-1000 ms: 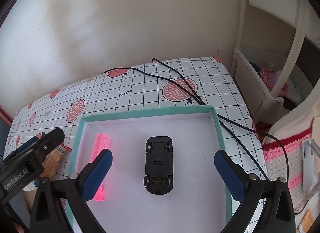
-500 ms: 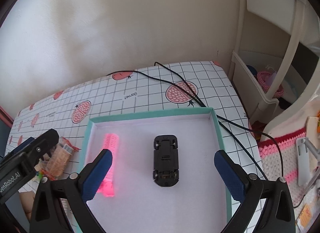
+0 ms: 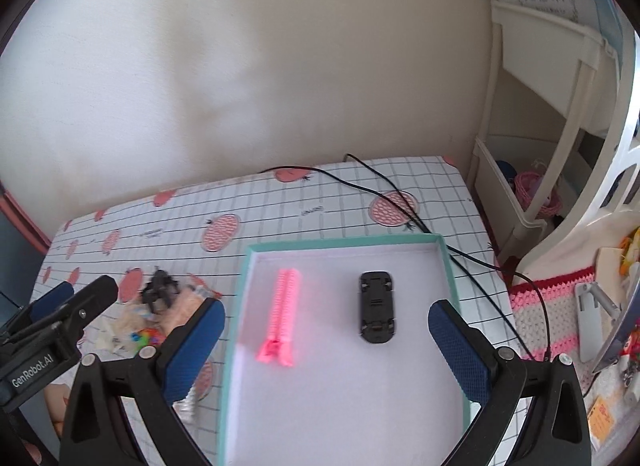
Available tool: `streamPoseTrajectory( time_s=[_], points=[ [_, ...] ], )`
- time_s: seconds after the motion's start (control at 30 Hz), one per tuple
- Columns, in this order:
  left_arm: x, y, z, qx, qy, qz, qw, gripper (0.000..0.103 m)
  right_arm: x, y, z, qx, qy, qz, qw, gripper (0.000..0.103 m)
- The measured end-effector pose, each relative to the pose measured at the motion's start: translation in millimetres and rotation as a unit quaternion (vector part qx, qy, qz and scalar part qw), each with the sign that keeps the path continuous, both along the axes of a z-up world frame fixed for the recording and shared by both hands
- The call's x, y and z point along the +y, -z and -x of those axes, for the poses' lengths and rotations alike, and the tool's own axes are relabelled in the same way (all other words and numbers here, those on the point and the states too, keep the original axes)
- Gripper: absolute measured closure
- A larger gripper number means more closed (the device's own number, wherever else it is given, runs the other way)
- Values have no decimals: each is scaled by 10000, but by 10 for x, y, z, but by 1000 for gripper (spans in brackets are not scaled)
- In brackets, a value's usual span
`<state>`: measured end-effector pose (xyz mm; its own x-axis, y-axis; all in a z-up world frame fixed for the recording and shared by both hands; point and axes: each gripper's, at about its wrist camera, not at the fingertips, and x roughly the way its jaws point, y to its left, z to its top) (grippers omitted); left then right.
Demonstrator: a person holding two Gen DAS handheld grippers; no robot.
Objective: Organize objects
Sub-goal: 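Withdraw both tools from the tray toward the remaining objects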
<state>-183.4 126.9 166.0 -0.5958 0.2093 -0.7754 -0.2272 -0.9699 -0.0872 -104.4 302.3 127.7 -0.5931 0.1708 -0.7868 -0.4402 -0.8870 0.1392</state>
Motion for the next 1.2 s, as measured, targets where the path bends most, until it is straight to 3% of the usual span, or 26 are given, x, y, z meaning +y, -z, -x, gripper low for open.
streamPoseTrajectory(
  time_s=[0.27,0.47,0.73,1.2],
  points=[
    [-561,-159,-117,20,-311,-33,9995,10,-419,-301,55,176,-352,-78,9992,0],
    [-985,-150,-152,-29,-581,37,9983,10,-801,-307,191,211,-695,-1,9974,0],
    [-1338,44,-55,-245,-867,255,9956,10,-1293,-43,430,-67,-1210,162,9925,0],
    [-1658,715,246,-1127,-1330,87,9847,10,-1592,631,649,-873,-1604,594,9814,0]
  ],
)
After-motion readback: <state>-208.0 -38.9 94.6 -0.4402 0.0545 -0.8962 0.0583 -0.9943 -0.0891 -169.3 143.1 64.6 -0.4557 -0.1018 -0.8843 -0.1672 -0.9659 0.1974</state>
